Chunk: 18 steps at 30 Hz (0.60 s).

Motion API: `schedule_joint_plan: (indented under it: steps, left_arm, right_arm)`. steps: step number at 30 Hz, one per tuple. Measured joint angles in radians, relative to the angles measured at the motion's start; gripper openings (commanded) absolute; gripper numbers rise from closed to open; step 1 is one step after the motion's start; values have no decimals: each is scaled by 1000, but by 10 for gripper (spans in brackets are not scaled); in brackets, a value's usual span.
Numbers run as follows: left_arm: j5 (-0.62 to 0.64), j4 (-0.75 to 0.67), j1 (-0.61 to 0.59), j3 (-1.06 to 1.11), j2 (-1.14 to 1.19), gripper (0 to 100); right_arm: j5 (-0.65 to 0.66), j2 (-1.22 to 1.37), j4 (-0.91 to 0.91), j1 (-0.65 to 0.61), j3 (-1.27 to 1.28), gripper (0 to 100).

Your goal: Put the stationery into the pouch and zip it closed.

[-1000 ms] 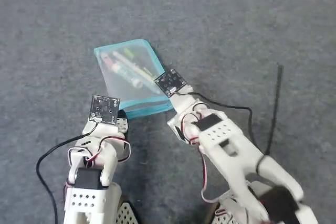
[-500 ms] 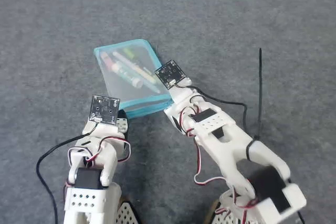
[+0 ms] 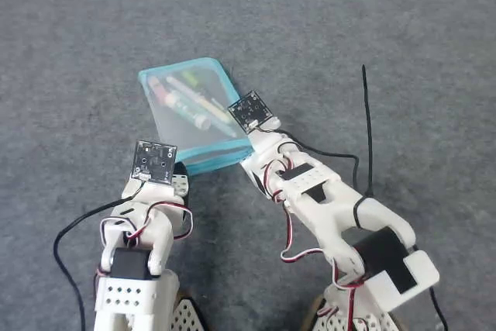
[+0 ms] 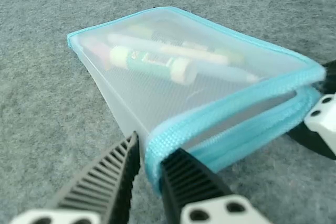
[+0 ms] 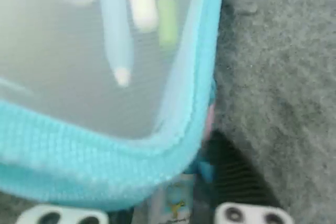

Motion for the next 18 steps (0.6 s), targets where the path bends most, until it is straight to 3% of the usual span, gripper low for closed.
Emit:
schedule_joint_plan:
  steps: [7,18]
  left_arm:
    - [-2,0,0,0,0,12]
    - [0,0,0,0,0,12]
  right_arm:
    - [-2,-25,68,5,0,6]
    - [-2,-486,617,40,0,6]
